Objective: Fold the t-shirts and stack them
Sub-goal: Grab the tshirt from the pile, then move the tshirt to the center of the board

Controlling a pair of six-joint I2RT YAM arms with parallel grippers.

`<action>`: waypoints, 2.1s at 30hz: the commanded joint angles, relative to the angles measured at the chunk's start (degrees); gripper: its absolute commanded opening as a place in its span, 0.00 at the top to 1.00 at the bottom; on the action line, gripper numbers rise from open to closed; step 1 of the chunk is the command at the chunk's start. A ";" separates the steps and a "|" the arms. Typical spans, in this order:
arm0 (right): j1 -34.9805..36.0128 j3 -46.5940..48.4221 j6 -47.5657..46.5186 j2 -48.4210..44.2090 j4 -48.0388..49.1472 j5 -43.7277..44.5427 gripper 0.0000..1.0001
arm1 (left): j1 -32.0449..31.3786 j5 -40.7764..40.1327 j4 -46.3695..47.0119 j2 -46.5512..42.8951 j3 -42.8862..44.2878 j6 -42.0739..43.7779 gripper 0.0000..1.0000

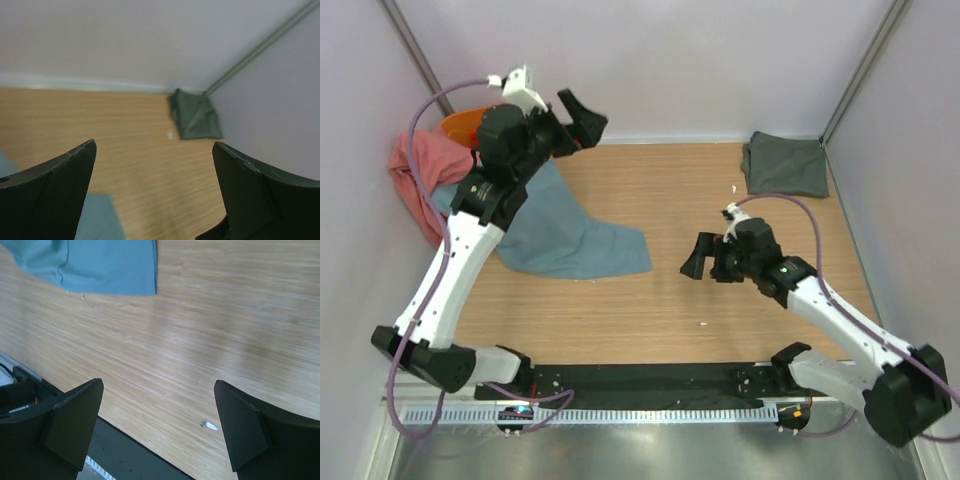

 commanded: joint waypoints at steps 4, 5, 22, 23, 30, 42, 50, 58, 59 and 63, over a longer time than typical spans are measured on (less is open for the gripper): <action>9.48 13.99 0.92 24.06 8.18 2.68 0.00 | 2.04 -23.40 -20.94 -16.24 -11.72 7.52 0.00; 10.54 18.19 1.10 27.17 8.09 3.56 0.00 | 2.31 -23.41 -21.57 -17.93 -13.57 7.17 0.00; 15.11 46.79 2.06 64.46 1.59 8.85 0.04 | 2.48 -25.78 -27.29 -40.96 -39.95 4.97 0.00; 15.46 47.32 2.15 64.99 1.67 8.41 0.07 | 2.48 -25.96 -27.29 -41.58 -41.35 4.80 0.00; 15.65 45.22 3.39 64.12 7.56 4.10 0.98 | 2.48 -27.19 -27.03 -44.31 -44.26 4.09 0.00; -26.17 38.10 -2.14 14.24 -10.78 20.09 0.99 | 2.48 -24.91 -26.67 -42.82 -44.17 4.18 0.04; -34.28 27.41 -3.12 9.80 -12.22 5.89 0.99 | 2.48 -24.20 -26.58 -41.41 -44.17 4.27 0.06; -24.02 24.99 -2.33 4.18 -12.03 -0.57 0.99 | 2.48 -22.63 -23.95 -28.16 -41.37 2.69 0.09; -22.17 26.74 -1.55 3.39 -12.65 0.83 0.99 | 2.48 -22.27 -23.16 -26.31 -39.45 2.34 0.09; -12.95 28.78 0.22 -2.14 -14.06 2.60 0.99 | 2.48 -21.92 -18.17 -12.54 -31.80 1.72 0.08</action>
